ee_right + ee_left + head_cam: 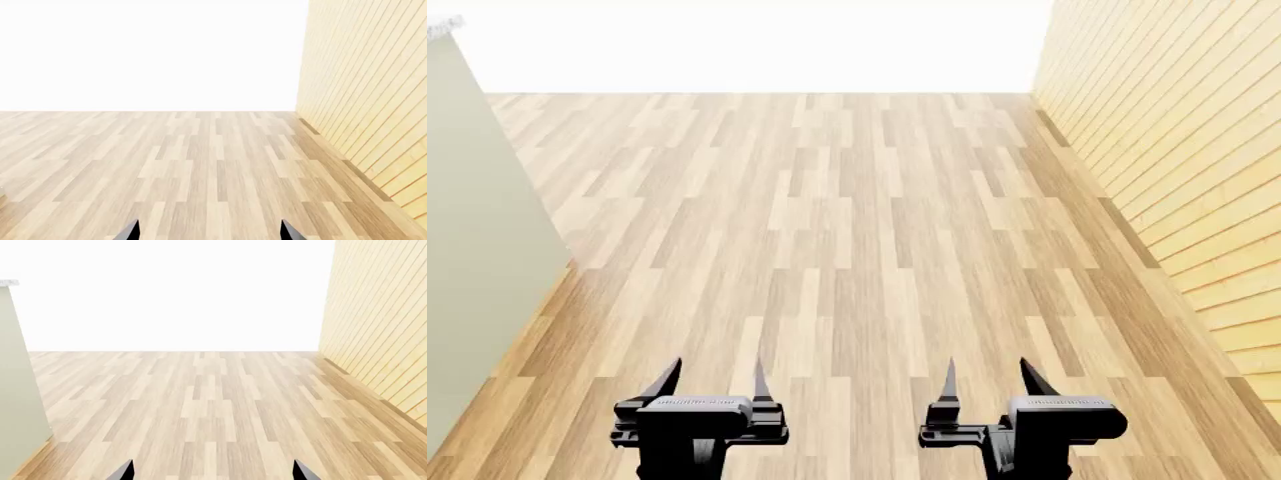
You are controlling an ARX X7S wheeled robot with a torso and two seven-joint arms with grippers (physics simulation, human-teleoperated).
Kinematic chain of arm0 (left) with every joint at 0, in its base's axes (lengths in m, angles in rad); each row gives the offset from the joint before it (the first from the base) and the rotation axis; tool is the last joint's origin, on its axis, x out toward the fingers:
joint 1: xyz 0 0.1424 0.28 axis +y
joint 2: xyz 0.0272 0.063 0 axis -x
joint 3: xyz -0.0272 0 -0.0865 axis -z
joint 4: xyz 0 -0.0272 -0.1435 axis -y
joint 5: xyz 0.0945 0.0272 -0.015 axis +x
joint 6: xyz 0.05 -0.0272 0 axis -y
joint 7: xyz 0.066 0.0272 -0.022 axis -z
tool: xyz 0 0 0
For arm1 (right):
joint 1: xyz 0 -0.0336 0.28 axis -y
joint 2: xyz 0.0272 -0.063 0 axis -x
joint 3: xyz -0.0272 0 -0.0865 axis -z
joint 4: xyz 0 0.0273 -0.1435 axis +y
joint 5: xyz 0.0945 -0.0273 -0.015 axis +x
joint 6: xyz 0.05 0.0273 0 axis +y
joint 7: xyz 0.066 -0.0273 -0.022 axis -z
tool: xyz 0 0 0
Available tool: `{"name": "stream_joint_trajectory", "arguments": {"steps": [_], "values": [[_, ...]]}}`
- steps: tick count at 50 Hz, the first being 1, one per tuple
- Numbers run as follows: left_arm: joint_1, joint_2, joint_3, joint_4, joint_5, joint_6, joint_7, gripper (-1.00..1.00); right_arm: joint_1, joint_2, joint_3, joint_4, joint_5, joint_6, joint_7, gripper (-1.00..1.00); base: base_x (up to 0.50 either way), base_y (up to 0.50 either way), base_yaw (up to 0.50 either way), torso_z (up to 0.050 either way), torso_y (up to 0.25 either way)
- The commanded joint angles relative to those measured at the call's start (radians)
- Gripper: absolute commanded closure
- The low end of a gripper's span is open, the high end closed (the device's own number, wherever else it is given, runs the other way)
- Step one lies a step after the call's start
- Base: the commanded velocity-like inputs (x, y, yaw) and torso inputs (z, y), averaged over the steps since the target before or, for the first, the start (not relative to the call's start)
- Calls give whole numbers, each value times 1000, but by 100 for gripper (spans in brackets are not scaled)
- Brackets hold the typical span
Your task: Close the dishwasher door
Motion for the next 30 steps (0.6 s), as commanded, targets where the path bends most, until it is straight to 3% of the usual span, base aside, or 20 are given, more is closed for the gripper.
{"name": "stream_joint_trajectory", "arguments": {"steps": [1, 20, 30], "values": [[-2, -16, 18, -2, -14, -2, -20, -100, -1, 15, -23, -3, 19, 1, 16, -100, 0, 0, 0, 0, 0], [-5, -62, 75, -5, -38, 0, -83, -100, -2, 61, -79, -13, 62, 4, 66, -100, 0, 0, 0, 0, 0], [-4, -74, 89, -1, -52, -1, -95, -100, -2, 74, -97, -18, 74, 4, 82, -100, 0, 0, 0, -49, 0]]}}
